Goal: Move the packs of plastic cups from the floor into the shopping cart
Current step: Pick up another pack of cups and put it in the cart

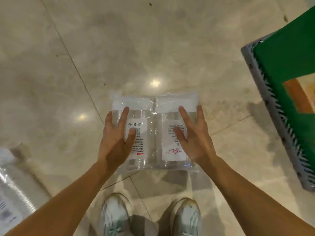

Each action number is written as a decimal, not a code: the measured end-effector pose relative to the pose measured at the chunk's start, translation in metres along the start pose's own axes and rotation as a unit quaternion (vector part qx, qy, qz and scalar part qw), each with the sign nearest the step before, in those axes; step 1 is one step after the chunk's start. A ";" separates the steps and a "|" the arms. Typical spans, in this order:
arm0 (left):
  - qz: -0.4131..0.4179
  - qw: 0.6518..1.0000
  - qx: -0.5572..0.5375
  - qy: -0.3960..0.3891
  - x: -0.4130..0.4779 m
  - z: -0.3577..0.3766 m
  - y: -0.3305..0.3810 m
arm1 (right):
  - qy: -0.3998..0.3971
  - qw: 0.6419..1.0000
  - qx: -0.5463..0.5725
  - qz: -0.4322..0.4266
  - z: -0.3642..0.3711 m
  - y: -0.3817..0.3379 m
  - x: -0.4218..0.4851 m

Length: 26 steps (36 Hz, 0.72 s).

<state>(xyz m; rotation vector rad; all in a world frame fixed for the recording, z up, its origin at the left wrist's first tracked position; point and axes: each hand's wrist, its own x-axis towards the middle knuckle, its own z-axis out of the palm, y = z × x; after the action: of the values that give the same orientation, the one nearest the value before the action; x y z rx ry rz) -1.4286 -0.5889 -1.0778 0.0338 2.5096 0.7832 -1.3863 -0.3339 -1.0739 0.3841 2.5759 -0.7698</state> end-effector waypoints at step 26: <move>0.097 0.985 -0.050 0.137 -0.080 -0.299 0.267 | 0.164 0.985 0.037 -0.046 -0.337 -0.186 -0.100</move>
<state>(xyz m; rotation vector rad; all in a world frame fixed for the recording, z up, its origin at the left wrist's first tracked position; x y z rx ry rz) -1.5337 -0.5372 -0.6864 0.1474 2.7500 1.0550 -1.4745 -0.3051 -0.6875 0.4504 2.8948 -0.9013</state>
